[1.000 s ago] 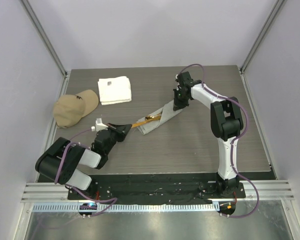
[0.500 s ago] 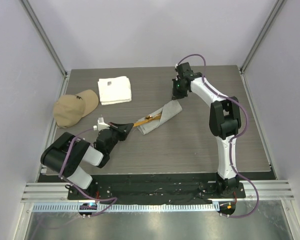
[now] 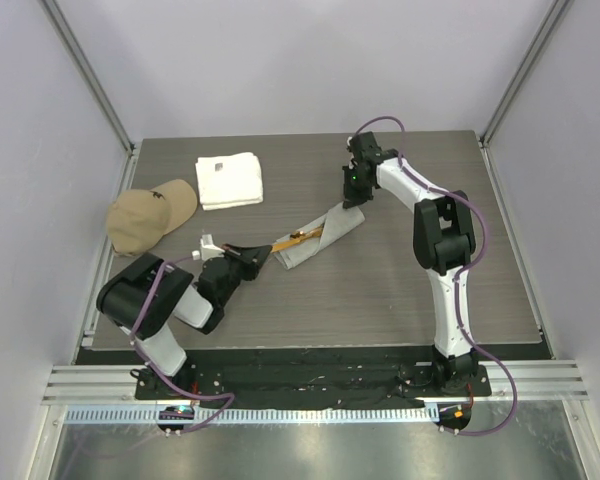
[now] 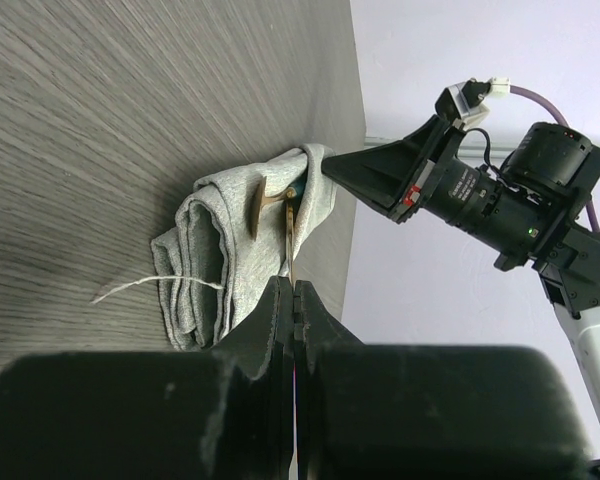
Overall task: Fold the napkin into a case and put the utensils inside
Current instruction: Insert the knife into the folded napkin.
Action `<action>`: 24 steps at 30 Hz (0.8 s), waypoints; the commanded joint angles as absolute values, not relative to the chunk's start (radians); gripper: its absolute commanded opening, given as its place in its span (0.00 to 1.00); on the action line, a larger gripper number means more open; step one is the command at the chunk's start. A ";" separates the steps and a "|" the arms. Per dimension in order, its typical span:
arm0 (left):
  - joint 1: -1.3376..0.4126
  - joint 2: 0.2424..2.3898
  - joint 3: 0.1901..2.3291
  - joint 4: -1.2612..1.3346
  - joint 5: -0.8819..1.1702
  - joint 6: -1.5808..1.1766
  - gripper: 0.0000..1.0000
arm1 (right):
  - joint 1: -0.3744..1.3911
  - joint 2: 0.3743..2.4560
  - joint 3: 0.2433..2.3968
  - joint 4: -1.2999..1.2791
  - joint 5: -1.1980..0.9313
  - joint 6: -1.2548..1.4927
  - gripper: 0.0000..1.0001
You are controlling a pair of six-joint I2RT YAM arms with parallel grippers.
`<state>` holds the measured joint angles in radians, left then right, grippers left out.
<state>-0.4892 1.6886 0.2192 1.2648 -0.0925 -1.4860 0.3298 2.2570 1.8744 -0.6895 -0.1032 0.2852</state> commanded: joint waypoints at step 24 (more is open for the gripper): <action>-0.698 1.865 0.261 1.548 -0.495 -1.591 0.00 | 0.341 2.289 1.927 -0.687 -0.144 0.279 0.01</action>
